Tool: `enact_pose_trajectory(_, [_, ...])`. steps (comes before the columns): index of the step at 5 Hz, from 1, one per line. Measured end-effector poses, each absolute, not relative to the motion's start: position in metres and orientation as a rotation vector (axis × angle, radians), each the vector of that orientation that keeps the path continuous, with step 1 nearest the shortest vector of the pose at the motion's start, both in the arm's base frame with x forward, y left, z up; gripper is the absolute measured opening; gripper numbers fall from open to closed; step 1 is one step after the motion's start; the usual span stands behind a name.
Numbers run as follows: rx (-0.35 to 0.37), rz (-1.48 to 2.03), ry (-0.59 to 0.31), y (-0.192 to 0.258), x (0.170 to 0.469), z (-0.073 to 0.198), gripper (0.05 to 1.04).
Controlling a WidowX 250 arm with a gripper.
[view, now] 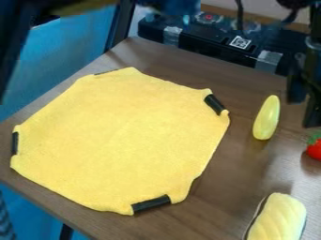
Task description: Move the red object to the bottom left of the cloth
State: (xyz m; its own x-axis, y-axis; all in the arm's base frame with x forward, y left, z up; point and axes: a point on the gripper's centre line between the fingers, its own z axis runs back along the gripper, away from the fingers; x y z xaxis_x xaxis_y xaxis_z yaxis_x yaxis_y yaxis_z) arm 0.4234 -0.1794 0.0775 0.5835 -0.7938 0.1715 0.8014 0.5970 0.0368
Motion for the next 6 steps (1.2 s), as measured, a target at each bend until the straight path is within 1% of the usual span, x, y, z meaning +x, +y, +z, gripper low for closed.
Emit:
enact_pose_trajectory(1, [-0.061,-0.962,-0.172,-0.189,0.420,0.077,0.999])
enact_pose_trajectory(2, [-0.061,-0.994,-0.139,-0.204,0.413,0.063,0.999])
enact_pose_trajectory(4, [-0.056,-0.998,-0.122,-0.210,0.408,0.058,0.999])
enact_pose_trajectory(5, [-0.044,-0.996,-0.099,-0.214,0.407,0.047,0.999])
enact_pose_trajectory(6, [-0.021,-0.978,-0.130,-0.214,0.412,0.047,0.999])
